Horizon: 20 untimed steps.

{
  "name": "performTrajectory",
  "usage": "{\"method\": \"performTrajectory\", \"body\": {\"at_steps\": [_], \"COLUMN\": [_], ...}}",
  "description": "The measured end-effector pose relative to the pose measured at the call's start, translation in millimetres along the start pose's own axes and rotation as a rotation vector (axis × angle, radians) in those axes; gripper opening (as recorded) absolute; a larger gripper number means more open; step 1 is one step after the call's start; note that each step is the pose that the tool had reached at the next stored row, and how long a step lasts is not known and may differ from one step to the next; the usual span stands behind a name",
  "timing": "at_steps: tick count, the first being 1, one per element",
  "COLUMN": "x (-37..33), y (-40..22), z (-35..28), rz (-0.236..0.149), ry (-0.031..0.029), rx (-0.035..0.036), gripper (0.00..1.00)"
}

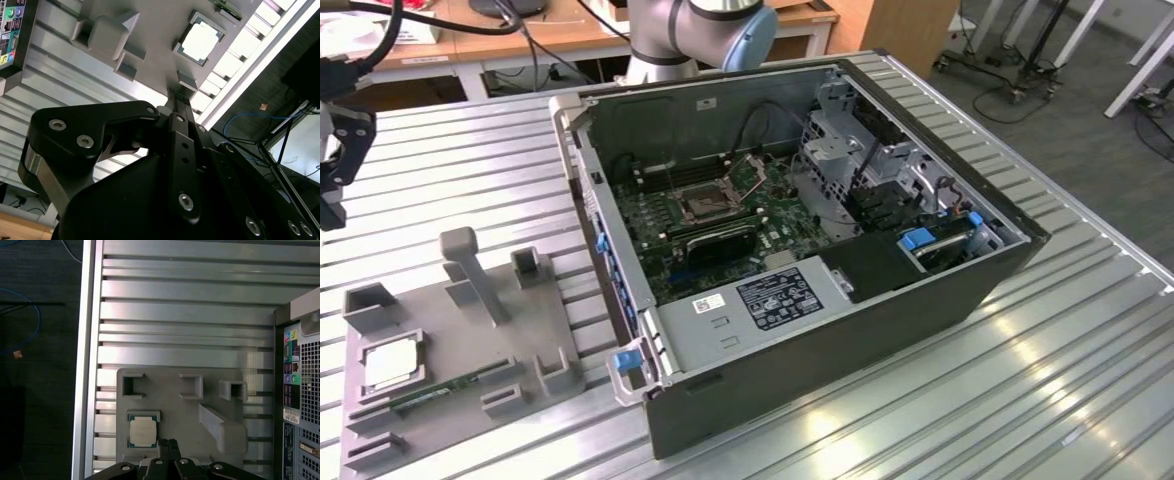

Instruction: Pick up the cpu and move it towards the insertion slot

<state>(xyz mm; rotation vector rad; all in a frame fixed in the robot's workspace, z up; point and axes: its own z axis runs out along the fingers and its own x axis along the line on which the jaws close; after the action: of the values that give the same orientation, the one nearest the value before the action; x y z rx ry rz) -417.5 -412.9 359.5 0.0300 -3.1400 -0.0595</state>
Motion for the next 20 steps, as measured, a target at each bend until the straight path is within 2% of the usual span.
{"method": "performTrajectory", "body": {"at_steps": [10, 20], "x": [1.5, 1.5], "y": [0.0, -0.3], "z": [1.4, 9.9], "rz": [0.000, 0.000], "ry": [-0.0001, 0.0000], "rx": [-0.0001, 0.0000], "gripper": [0.11, 0.11]}}
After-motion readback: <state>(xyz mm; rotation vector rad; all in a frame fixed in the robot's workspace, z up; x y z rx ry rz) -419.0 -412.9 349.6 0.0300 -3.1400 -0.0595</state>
